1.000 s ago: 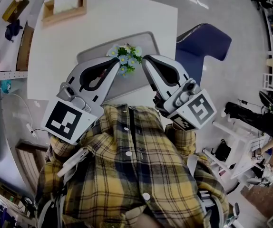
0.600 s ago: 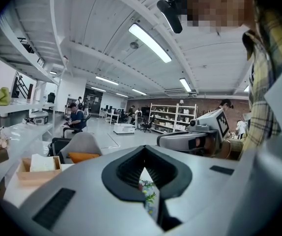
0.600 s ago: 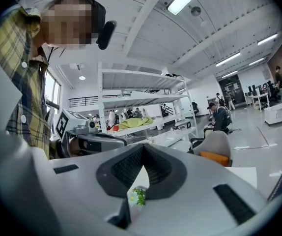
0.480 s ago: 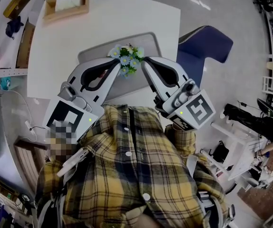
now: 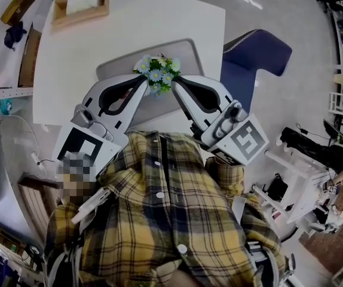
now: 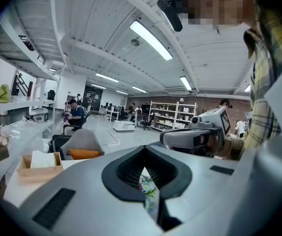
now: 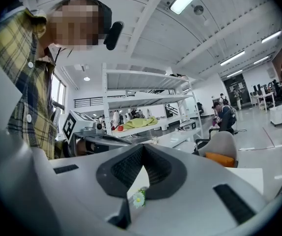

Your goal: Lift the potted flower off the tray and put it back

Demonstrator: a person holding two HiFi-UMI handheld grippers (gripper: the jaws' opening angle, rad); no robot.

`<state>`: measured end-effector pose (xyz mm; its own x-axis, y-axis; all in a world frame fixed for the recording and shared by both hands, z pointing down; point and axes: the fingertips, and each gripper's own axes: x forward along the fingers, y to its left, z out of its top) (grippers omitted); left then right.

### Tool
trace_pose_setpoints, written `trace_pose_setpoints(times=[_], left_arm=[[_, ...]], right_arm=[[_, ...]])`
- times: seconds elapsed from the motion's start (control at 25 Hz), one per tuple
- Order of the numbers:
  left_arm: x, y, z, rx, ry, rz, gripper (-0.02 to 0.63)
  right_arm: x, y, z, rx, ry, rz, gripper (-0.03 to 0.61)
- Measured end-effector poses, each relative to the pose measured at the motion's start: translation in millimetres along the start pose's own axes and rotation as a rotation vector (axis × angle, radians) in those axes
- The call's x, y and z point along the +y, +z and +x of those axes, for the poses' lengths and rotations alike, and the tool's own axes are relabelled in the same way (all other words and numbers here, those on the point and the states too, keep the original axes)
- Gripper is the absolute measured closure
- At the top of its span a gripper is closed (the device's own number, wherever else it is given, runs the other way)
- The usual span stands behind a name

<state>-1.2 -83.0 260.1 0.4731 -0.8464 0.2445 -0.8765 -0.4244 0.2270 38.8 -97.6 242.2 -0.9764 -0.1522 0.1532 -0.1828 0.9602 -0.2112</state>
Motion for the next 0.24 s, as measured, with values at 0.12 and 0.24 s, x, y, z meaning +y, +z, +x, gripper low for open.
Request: trace_pose_setpoints(times=[0.12,0.24], left_arm=[[0.9,-1.2,0.2,0.003,-0.002,-0.005,0.604],[1.6,-0.6,0.8,-0.004,-0.007,0.0,0.604]], right_arm=[[2.0,5.4,2.5,-0.029,0.015,-0.003,0.58],[5.5,4.2,2.4,-0.023,0.035,-0.011,0.58]])
